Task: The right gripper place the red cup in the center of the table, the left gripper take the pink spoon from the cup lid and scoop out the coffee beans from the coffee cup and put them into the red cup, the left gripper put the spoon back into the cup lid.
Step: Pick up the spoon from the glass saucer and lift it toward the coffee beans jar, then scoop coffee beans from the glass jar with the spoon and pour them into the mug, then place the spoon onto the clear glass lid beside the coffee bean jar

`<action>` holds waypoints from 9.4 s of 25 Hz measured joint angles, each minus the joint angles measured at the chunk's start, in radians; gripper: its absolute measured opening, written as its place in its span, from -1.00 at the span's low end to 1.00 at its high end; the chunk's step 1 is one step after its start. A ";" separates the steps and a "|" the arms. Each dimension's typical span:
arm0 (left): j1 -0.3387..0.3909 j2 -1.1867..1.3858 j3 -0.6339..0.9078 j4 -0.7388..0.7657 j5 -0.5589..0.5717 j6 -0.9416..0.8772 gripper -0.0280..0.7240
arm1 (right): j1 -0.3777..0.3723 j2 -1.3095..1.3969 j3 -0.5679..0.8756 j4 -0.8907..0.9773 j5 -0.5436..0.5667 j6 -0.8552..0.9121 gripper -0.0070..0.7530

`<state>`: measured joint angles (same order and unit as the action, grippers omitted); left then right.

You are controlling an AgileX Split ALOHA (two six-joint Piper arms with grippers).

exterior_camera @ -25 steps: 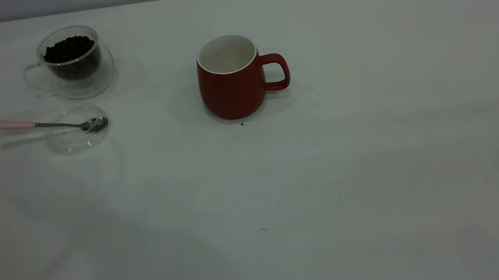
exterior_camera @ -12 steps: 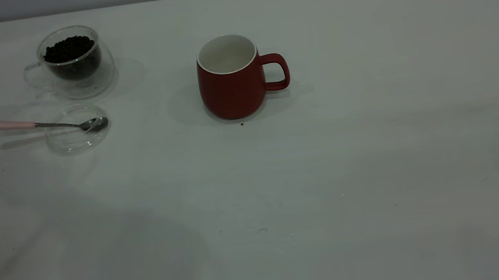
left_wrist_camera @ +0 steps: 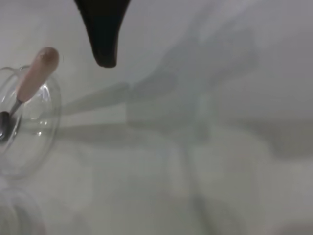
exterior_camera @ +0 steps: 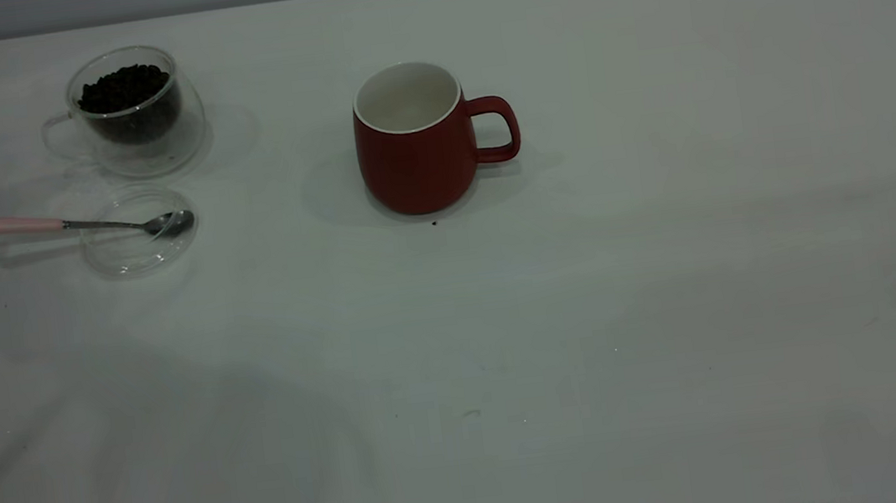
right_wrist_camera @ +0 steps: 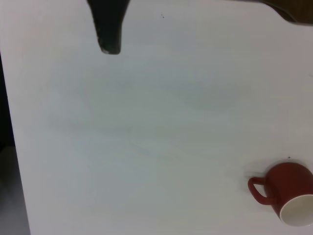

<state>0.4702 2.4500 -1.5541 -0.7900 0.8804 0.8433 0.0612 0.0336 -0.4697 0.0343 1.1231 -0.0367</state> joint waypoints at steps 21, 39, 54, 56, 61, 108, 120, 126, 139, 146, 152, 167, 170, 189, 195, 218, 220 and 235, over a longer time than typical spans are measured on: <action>-0.072 0.125 -0.008 -0.131 0.018 0.159 0.64 | 0.000 0.000 0.000 0.000 0.000 0.000 0.57; -0.075 0.125 -0.008 -0.194 0.053 0.170 -0.01 | 0.000 0.000 0.000 0.000 0.000 0.000 0.57; -0.074 0.117 -0.008 -0.173 0.170 0.162 -0.62 | 0.000 0.000 0.000 0.000 0.000 0.000 0.57; -0.071 0.101 -0.008 -0.163 0.159 0.162 -0.62 | 0.000 0.000 0.000 0.000 0.000 0.000 0.57; -0.065 0.047 -0.008 -0.157 0.128 0.161 -0.62 | 0.000 0.000 0.000 0.000 0.000 0.000 0.57; -0.064 0.078 -0.167 -0.325 0.115 -0.029 -0.62 | 0.000 0.000 0.000 0.000 0.000 0.000 0.57; -0.045 0.099 -0.179 -0.390 0.178 -0.079 -0.62 | 0.000 0.000 0.000 0.000 0.000 0.000 0.57; -0.016 0.100 -0.179 -0.393 0.199 -0.094 -0.62 | 0.000 0.000 0.000 0.000 0.000 0.000 0.57; -0.016 0.100 -0.179 -0.414 0.274 -0.059 -0.62 | 0.000 0.000 0.000 0.000 0.000 0.000 0.57; -0.016 0.100 -0.179 -0.439 0.278 -0.058 -0.62 | 0.000 0.000 0.000 0.000 0.000 0.000 0.57; -0.016 0.100 -0.179 -0.476 0.278 -0.046 -0.62 | 0.000 0.000 0.000 0.000 0.000 0.000 0.57; -0.187 0.100 -0.180 -0.525 0.278 -0.054 -0.62 | 0.000 0.000 0.000 0.000 0.000 0.000 0.57; -0.228 0.100 -0.180 -0.539 0.278 -0.056 -0.62 | 0.000 0.000 0.000 0.000 0.000 0.000 0.57; -0.454 0.100 -0.180 -0.479 0.278 -0.040 -0.62 | 0.000 0.000 0.000 0.000 0.000 0.000 0.57; -0.459 0.100 -0.180 -0.467 0.276 0.032 -0.62 | 0.000 0.000 0.000 0.000 0.000 0.000 0.57; -0.467 0.079 -0.180 -0.446 0.233 0.787 -0.62 | 0.000 0.000 0.000 0.000 0.000 0.000 0.57; -0.466 0.044 -0.180 -0.438 0.258 0.746 -0.62 | 0.000 0.000 0.000 0.000 0.000 0.000 0.57; -0.178 -0.209 -0.146 -0.165 0.289 0.244 -0.62 | 0.000 0.000 0.000 0.000 0.000 0.000 0.57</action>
<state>0.2924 2.2415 -1.7006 -0.9554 1.1696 1.0874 0.0612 0.0336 -0.4697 0.0343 1.1231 -0.0367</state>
